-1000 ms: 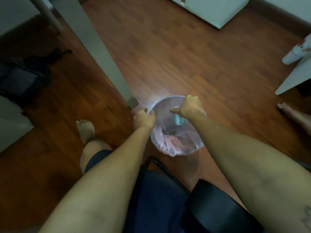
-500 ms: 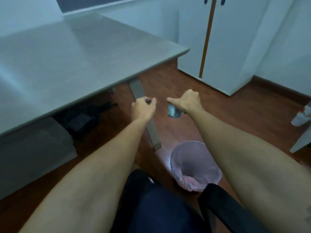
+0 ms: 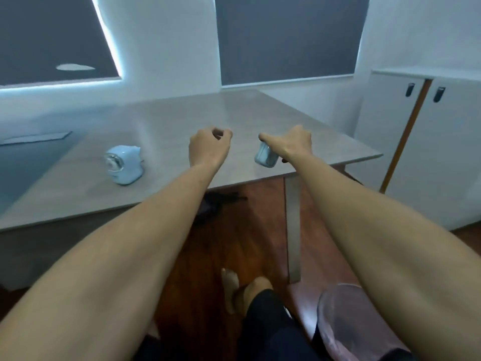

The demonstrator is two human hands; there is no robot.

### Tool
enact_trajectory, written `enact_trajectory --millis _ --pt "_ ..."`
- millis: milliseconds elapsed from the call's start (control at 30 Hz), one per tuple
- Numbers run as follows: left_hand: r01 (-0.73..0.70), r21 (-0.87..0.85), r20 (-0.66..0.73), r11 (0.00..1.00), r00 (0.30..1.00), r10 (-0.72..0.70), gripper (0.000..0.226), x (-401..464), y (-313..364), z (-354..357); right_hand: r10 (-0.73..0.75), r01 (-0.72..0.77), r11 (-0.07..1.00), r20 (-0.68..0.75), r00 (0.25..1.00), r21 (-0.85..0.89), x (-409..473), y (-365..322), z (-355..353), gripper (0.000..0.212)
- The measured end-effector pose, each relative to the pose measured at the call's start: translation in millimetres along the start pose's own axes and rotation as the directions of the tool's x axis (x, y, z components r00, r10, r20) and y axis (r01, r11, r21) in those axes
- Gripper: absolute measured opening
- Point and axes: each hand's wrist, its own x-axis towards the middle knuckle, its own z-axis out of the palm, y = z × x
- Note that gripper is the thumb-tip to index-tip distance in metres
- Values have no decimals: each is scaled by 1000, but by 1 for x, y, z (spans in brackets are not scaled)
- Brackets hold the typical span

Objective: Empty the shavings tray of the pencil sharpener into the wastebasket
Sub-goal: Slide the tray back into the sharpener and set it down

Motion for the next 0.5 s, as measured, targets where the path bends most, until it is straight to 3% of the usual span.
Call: enact_trajectory --millis 200,300,500 --pt "32 109 -253 994 968 -3 43 26 -57 -86 -36 18 993 156 987 114 -18 -64 77 40" --pt "120 153 -378 981 924 -54 54 34 -89 -120 -50 16 990 240 969 139 -25 -83 119 37" --pt "321 86 -378 943 886 -267 84 51 -155 -150 -55 -22 975 334 941 221 -33 -105 192 36"
